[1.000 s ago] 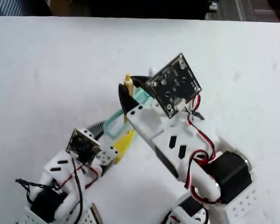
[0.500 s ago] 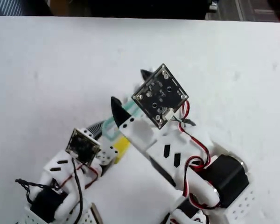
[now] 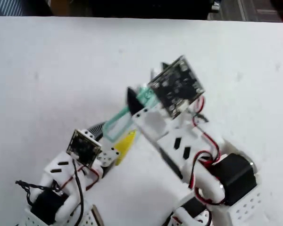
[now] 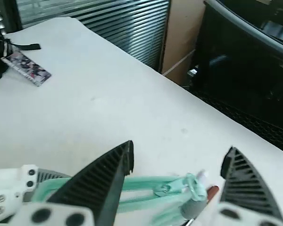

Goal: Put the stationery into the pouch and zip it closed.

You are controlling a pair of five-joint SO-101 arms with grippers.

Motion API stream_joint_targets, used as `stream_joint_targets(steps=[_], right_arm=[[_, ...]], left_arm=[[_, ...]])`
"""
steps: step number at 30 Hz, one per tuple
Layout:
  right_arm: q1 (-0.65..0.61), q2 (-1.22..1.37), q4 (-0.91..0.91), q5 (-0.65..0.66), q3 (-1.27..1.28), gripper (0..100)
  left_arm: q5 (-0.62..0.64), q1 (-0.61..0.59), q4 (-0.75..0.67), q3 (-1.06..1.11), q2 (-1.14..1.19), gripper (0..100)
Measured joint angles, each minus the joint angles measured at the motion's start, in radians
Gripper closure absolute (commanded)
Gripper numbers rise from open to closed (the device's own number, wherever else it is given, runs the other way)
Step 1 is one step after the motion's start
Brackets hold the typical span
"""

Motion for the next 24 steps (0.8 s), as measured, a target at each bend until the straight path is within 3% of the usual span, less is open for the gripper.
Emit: stream_joint_targets(steps=[6, 24], right_arm=[[0.130, 0.000, 0.000, 0.000, 0.000, 71.5], [0.348, 0.044, 0.000, 0.000, 0.000, 71.6]], left_arm=[[0.000, 0.000, 0.000, 0.000, 0.000, 80], [0.002, 0.002, 0.000, 0.000, 0.006, 98]])
